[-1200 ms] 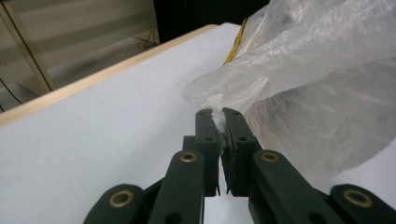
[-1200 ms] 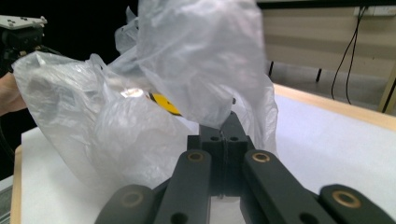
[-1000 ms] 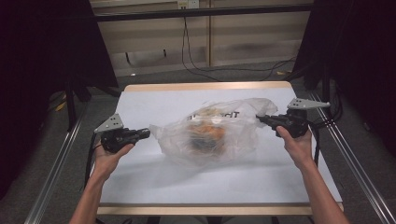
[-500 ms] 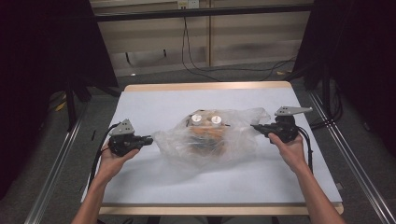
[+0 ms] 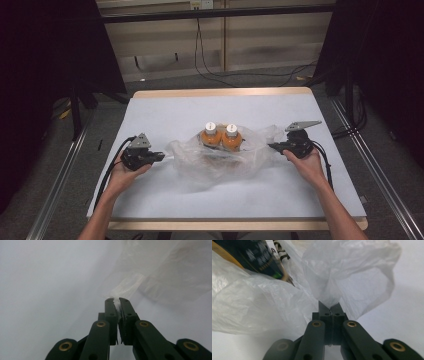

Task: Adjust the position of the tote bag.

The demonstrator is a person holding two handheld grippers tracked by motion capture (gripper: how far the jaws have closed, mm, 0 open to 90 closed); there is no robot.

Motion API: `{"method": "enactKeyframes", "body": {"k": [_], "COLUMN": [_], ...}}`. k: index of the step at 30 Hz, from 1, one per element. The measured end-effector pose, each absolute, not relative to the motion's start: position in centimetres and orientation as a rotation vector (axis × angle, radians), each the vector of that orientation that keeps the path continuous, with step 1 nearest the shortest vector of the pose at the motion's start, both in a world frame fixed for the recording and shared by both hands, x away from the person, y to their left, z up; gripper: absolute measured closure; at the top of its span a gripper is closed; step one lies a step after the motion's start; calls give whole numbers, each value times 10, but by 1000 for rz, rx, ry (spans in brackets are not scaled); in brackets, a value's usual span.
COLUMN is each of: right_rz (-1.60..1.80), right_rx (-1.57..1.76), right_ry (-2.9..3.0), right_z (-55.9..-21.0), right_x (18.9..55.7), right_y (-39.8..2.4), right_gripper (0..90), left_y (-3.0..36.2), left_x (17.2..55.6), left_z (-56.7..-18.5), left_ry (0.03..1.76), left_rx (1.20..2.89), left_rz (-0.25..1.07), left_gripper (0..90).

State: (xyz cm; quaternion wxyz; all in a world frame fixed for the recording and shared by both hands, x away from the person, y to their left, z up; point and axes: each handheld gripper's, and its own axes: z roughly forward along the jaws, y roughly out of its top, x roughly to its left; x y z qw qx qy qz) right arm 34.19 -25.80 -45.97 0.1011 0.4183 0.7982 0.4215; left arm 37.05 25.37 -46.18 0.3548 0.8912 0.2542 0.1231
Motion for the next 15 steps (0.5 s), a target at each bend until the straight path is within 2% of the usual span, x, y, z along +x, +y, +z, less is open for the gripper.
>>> {"method": "enactKeyframes", "body": {"k": [15], "right_rz": [1116], "right_rx": [1241], "right_ry": [2452], "right_z": [-484], "right_x": [343], "right_y": [-258], "right_gripper": [900], "left_y": [261], "left_x": [373], "left_z": [-474], "left_ry": [701], "left_rx": [2350], "left_rz": [332], "left_gripper": [867]}}
